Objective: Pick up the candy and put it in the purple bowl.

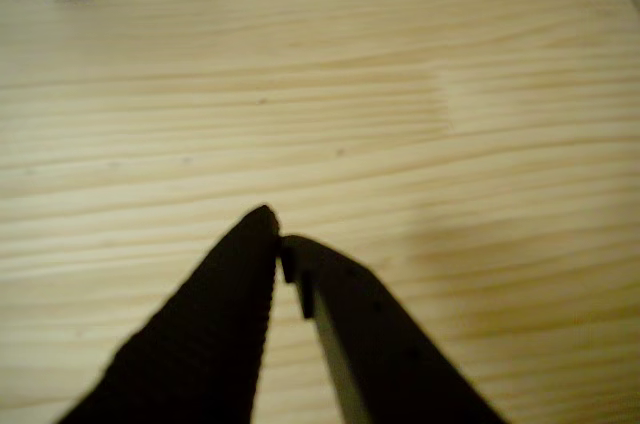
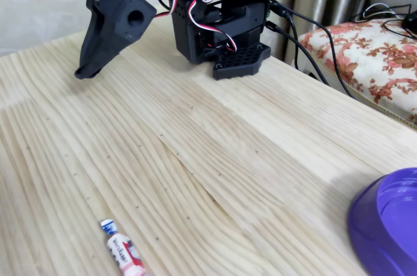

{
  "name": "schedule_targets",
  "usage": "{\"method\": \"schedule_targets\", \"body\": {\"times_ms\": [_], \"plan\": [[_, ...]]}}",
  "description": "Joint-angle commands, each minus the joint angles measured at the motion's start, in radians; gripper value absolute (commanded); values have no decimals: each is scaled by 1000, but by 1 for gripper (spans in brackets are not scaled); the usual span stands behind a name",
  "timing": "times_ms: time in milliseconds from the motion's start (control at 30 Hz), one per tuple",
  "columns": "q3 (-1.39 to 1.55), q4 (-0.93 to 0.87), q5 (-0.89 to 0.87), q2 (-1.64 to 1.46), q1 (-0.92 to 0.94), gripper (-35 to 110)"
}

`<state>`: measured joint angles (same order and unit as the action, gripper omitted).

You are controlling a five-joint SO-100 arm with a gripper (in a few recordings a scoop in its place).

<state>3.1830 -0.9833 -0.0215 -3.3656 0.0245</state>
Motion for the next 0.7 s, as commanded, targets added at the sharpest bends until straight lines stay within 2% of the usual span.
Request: {"method": "schedule_targets", "body": {"times_ms": [0,667], "plan": [[-35,14,-9,-87,-26,0],[-35,17,-14,-87,-6,0]]}}
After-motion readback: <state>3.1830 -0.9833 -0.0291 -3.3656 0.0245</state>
